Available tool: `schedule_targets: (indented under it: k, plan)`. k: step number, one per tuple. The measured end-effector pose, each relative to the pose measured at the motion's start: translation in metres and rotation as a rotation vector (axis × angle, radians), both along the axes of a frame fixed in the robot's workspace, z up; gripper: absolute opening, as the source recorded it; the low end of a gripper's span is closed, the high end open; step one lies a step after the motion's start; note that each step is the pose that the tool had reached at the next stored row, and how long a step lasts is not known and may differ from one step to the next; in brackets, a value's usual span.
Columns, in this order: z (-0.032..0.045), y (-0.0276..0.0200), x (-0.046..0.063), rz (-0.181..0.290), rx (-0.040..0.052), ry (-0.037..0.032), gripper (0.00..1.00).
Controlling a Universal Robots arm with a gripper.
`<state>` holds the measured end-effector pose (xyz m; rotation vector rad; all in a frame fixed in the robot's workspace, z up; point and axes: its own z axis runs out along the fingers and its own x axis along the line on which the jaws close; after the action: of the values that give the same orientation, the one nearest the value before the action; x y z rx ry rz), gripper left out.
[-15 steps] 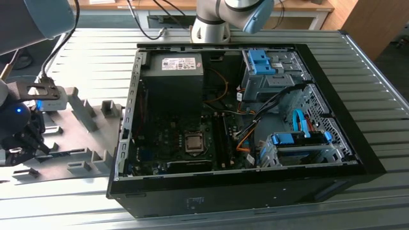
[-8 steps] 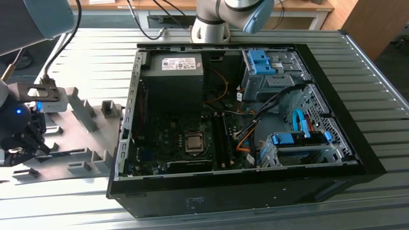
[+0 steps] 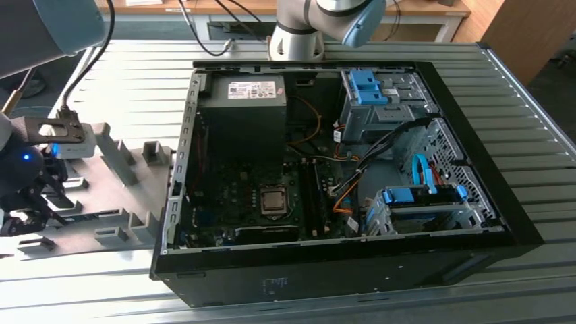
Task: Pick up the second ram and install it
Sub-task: 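Pick up the second ram and move it above second insertion slot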
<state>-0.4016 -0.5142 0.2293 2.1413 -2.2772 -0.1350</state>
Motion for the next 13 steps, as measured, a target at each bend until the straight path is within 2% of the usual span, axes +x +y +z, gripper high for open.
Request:
schedule_targets:
  k: [4, 9, 13]
  plan:
    - [-0.0028, 0.0012, 0.0, 0.003, -0.0002, 0.0002, 0.35]
    - [-0.008, 0.0022, 0.0, 0.073, 0.0002, 0.0, 0.35]
    - [-0.0149, 0.0054, 0.0, 0.077, 0.0013, -0.0001, 0.35]
